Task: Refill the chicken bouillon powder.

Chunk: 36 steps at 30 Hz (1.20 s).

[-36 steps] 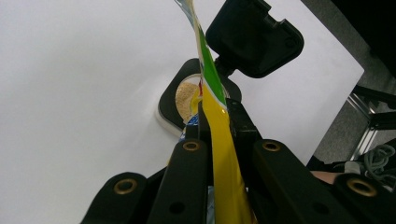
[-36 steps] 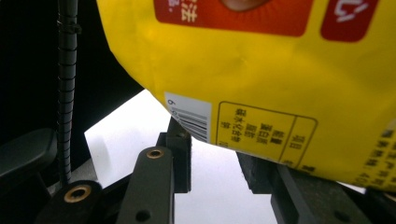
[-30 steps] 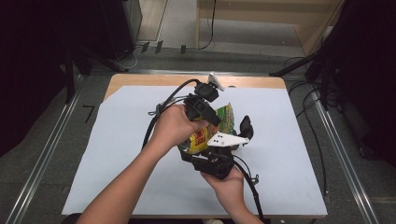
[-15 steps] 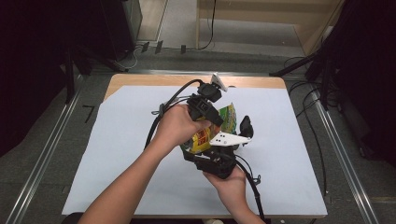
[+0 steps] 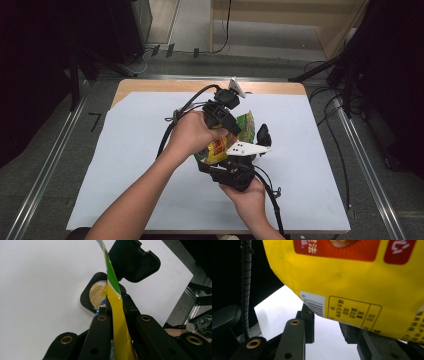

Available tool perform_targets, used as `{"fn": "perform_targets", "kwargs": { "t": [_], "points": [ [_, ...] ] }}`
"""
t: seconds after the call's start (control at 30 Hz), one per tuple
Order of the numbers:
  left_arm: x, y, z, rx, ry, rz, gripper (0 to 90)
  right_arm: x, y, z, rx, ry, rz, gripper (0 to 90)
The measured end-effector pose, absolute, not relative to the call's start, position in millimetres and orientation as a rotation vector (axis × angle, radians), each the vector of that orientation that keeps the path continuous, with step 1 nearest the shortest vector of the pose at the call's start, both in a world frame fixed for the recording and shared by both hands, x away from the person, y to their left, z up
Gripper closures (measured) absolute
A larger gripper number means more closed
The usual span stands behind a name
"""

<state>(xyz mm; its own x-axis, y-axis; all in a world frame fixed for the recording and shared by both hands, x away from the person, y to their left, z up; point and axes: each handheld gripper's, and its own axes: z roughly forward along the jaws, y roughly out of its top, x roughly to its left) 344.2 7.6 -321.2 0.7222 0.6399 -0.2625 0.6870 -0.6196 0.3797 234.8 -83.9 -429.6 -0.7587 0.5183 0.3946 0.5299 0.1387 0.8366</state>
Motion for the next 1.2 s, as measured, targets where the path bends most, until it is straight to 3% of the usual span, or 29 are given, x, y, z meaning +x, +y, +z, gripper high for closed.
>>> {"fn": "perform_targets", "kwargs": {
  "t": [1.2],
  "points": [
    [347.2, 7.7, -316.6, 2.448, 1.068, -0.218, 85.8, 233.0, -84.9, -421.8, -1.059, -2.345, -1.755, 69.2]
  ]
}}
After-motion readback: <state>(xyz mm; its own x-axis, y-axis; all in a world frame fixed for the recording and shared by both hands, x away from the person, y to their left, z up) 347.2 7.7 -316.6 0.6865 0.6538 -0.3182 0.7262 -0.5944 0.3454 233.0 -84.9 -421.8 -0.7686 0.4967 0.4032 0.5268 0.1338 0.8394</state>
